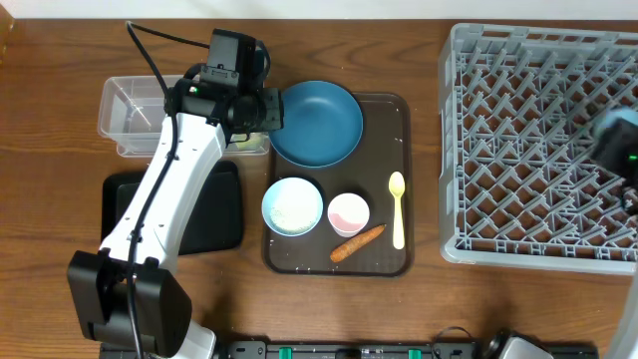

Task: Sort waste into correct bins and load items into the dishwasher rack
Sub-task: 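Carry the light-blue cup with the right gripper into the dish rack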

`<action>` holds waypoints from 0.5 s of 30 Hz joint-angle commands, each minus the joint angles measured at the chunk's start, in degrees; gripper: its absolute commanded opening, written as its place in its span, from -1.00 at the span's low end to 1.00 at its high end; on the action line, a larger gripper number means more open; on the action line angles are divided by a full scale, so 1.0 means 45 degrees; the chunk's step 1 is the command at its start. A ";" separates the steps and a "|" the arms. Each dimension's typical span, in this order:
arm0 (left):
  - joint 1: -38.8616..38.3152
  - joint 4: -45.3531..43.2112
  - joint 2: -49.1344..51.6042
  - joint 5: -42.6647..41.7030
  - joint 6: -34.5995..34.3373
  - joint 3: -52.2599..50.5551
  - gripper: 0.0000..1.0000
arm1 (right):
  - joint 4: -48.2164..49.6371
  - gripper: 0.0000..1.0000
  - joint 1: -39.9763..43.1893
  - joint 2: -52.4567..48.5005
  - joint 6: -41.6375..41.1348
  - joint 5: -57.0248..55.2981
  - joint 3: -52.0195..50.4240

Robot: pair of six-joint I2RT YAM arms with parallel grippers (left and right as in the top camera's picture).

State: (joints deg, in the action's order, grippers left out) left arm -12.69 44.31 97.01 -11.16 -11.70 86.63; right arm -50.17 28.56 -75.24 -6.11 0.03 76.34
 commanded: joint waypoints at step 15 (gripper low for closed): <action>0.0053 0.0005 -0.0102 0.0165 0.0223 0.0029 -0.66 | -0.1749 -0.96 0.3560 -0.4561 0.0131 -0.1491 0.2739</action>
State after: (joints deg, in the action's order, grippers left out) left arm -12.69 44.34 97.01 -11.16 -11.70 86.63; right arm -57.91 43.07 -93.56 -6.02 -5.21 87.44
